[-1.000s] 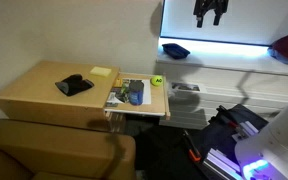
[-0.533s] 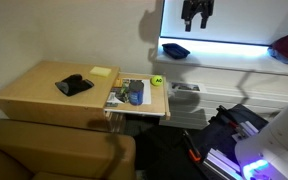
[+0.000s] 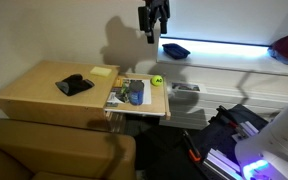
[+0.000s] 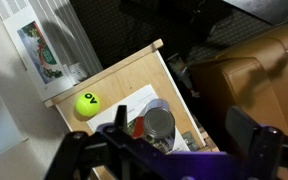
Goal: Pick up the can from the flat drawer and put it in the black tray on the right
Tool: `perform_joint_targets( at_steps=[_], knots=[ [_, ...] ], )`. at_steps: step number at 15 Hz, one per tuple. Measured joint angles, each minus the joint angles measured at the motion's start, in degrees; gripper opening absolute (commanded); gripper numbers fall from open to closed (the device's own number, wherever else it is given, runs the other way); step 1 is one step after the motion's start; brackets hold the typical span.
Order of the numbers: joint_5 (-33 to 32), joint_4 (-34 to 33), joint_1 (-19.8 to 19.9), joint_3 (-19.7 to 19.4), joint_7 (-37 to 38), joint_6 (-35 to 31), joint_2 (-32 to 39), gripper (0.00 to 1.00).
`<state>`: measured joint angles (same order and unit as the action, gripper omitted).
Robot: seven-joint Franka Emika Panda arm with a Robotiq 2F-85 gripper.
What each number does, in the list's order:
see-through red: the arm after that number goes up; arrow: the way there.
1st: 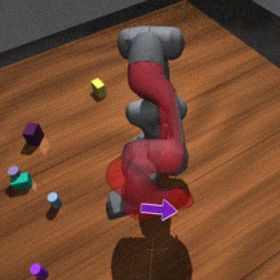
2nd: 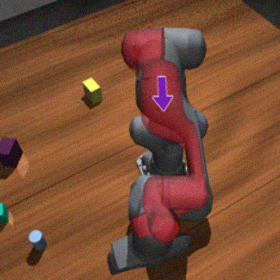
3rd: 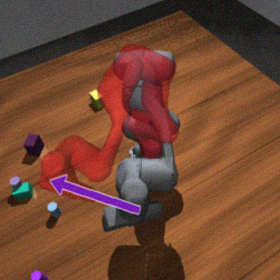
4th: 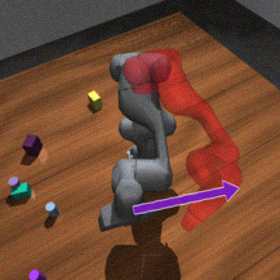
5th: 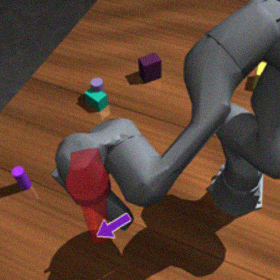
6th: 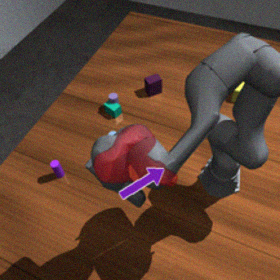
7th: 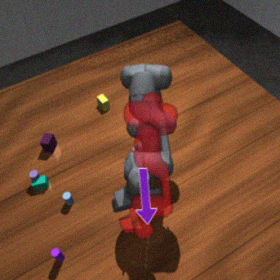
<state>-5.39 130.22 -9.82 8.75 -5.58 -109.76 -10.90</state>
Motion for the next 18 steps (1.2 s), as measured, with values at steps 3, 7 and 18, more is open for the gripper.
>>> perform_joint_targets(
  at_steps=[3,7,18],
  knots=[
    [-0.43,-0.04,0.16,-0.3,0.31,0.24,0.03,1.0],
    [-0.96,0.52,0.69,-0.66,5.93,-9.25,2.86,1.0],
    [9.79,-0.6,3.22,-2.79,-8.26,-15.52,20.63,1.0]
  ],
)
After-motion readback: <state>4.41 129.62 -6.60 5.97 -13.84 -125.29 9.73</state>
